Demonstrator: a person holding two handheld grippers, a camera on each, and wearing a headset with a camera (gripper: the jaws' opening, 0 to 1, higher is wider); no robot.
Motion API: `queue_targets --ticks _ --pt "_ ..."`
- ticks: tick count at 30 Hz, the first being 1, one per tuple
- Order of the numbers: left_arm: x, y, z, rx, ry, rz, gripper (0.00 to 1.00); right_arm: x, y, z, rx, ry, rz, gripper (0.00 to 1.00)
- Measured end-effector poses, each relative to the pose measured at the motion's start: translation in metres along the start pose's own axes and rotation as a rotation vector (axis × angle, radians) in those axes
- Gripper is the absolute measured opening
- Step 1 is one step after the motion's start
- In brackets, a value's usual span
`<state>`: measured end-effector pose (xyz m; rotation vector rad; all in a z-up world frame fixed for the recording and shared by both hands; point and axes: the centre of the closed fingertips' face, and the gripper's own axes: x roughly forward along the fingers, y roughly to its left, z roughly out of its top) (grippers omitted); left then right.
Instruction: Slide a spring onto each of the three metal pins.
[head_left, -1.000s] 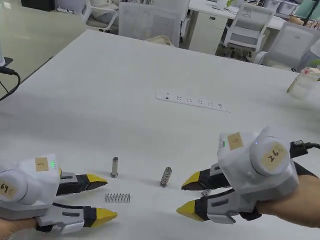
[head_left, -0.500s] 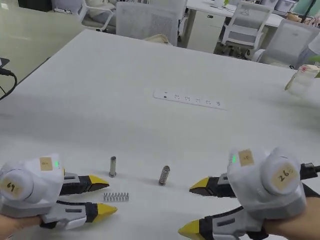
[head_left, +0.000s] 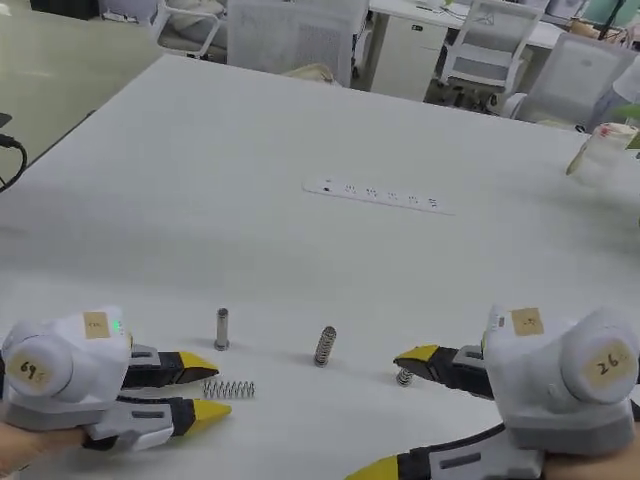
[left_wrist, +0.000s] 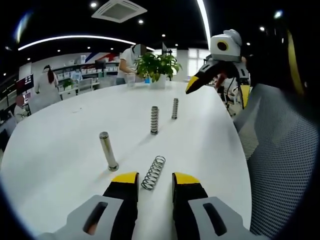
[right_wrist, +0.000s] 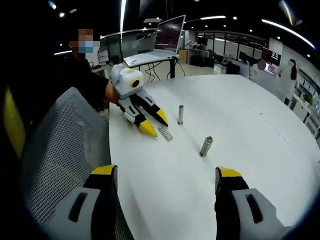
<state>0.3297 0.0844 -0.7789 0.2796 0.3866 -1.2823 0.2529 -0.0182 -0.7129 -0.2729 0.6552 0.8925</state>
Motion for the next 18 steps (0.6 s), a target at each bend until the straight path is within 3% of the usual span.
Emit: queue_targets --ticks 4,18 --pt "0.0012 -0.0005 -0.0028 0.005 0.010 -0.004 0.18 -0.0008 0.0008 0.0135 0.020 -0.076 -0.006 0.89" --pt "0.0033 0.0043 -0.0082 0.020 0.025 0.010 0.08 0.0010 0.0022 0.0122 0.031 -0.080 -0.010 0.93"
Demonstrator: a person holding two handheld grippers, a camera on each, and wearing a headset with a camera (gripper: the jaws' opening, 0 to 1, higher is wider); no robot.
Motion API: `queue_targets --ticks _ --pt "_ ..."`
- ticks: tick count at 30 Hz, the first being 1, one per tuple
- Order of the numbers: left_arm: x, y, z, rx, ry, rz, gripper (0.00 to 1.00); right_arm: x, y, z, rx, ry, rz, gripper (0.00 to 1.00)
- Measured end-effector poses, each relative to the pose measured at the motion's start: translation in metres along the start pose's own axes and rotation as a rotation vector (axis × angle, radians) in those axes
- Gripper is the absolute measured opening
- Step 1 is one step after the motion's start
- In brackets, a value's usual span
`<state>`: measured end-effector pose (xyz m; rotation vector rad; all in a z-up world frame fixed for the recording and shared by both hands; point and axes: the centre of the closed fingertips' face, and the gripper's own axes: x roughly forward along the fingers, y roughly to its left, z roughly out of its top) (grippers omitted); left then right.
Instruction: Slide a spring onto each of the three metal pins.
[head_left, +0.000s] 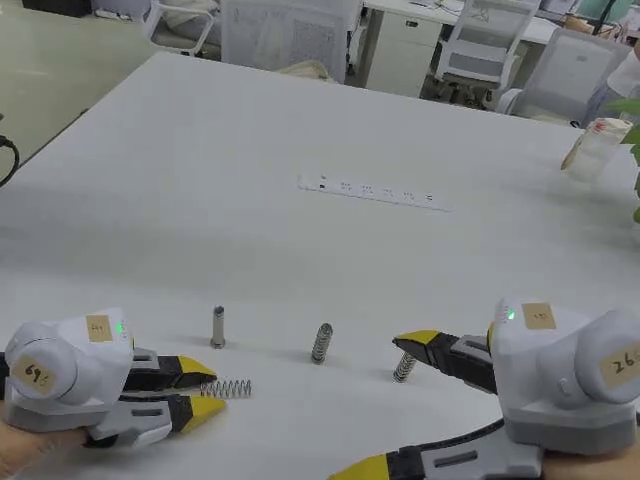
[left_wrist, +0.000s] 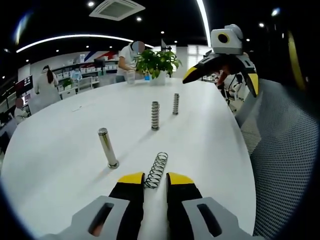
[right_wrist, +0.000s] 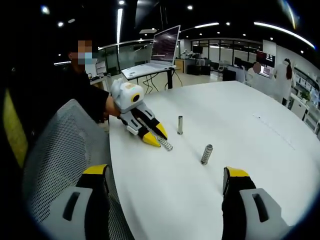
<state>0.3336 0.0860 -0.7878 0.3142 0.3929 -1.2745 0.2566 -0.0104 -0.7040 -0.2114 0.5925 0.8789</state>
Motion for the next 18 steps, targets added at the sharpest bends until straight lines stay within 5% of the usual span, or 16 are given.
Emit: queue_targets --ticks 10,18 --pt "-0.001 0.003 0.001 0.006 0.010 0.013 0.03 0.002 0.004 0.000 -0.005 0.002 0.014 0.92" --pt "-0.007 -0.015 0.016 0.033 -0.015 -0.035 0.03 0.001 0.005 0.005 -0.009 -0.009 0.018 0.90"
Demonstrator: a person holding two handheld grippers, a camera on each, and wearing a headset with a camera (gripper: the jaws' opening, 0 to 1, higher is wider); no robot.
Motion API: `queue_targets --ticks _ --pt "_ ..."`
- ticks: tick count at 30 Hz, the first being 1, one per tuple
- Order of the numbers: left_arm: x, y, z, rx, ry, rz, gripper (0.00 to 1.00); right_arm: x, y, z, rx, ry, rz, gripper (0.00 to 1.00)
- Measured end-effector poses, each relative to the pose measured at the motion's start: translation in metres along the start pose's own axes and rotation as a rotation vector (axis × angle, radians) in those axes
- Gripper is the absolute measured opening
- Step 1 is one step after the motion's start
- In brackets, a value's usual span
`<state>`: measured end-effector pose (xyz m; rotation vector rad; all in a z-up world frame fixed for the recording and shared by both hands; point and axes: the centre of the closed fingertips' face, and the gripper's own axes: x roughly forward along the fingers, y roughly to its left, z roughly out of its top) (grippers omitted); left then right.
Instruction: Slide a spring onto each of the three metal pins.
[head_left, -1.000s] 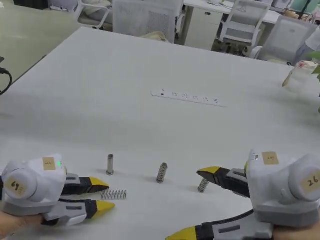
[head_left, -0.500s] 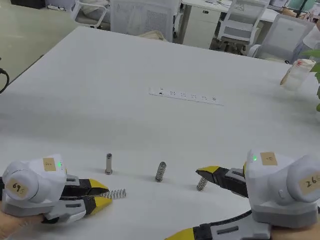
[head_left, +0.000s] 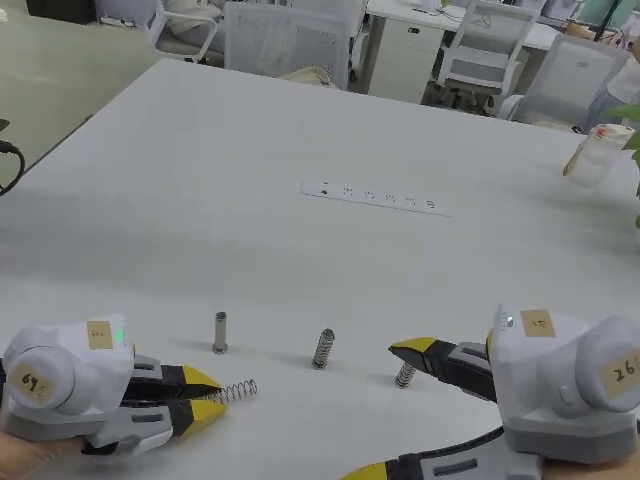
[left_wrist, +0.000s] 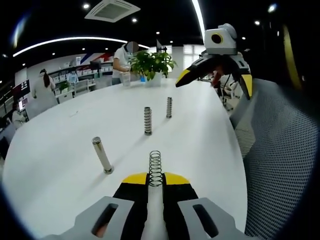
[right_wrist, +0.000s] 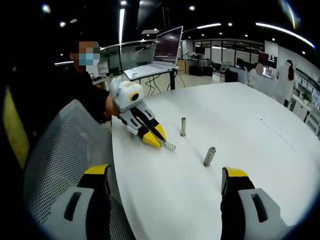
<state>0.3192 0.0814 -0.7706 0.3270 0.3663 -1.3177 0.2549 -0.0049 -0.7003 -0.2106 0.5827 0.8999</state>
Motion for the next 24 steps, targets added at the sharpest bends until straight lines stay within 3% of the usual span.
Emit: queue_targets --ticks 4,13,24 --pt "-0.002 -0.009 0.011 0.021 -0.018 -0.021 0.03 0.000 0.001 0.004 0.003 -0.010 0.008 0.89" --pt "-0.008 -0.037 0.046 0.089 -0.082 -0.086 0.03 0.003 0.008 0.009 0.010 -0.023 0.044 0.82" --pt "-0.011 -0.057 0.070 0.139 -0.126 -0.139 0.03 0.010 0.015 0.016 -0.001 -0.033 0.087 0.70"
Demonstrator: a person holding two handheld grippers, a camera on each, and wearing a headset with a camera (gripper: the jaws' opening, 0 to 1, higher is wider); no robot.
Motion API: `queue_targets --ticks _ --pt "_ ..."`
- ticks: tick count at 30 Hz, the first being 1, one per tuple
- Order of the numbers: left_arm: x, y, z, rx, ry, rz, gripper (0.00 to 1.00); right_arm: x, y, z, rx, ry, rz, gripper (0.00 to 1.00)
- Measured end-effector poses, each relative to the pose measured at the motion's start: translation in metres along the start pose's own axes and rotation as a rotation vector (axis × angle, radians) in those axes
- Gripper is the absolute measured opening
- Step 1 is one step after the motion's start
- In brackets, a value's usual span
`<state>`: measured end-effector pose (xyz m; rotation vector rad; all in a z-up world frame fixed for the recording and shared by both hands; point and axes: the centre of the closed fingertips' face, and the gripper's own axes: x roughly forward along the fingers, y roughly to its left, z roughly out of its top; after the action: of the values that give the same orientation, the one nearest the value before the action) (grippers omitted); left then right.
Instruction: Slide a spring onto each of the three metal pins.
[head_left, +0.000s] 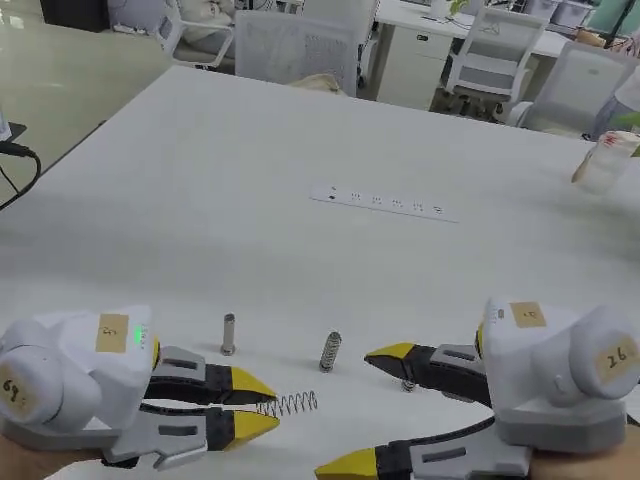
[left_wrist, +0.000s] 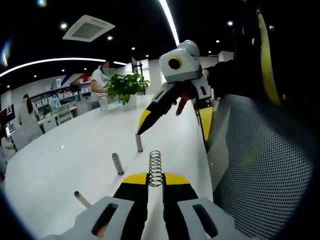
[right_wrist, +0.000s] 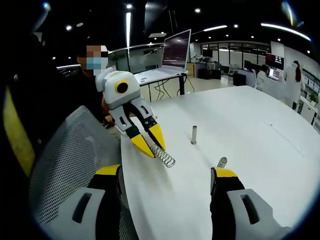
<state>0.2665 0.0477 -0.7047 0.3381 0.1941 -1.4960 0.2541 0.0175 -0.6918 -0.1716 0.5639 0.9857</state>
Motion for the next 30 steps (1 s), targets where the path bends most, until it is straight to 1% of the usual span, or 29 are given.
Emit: queue_targets --ticks 8,10,13,20,30 --pt "0.000 -0.008 0.010 0.016 -0.022 -0.025 0.03 0.005 0.007 0.000 0.001 0.006 0.035 0.58" --pt "0.000 -0.010 0.013 0.017 -0.033 -0.036 0.03 0.007 0.010 0.000 0.000 0.009 0.046 0.54" --pt "0.000 -0.012 0.018 0.008 -0.056 -0.045 0.03 0.009 0.013 0.000 -0.004 0.009 0.057 0.51" --pt "0.001 -0.017 0.022 0.015 -0.066 -0.066 0.02 0.011 0.020 0.002 -0.016 0.010 0.080 0.40" --pt "0.001 -0.021 0.027 0.021 -0.078 -0.083 0.02 0.012 0.026 0.003 -0.022 0.007 0.114 0.28"
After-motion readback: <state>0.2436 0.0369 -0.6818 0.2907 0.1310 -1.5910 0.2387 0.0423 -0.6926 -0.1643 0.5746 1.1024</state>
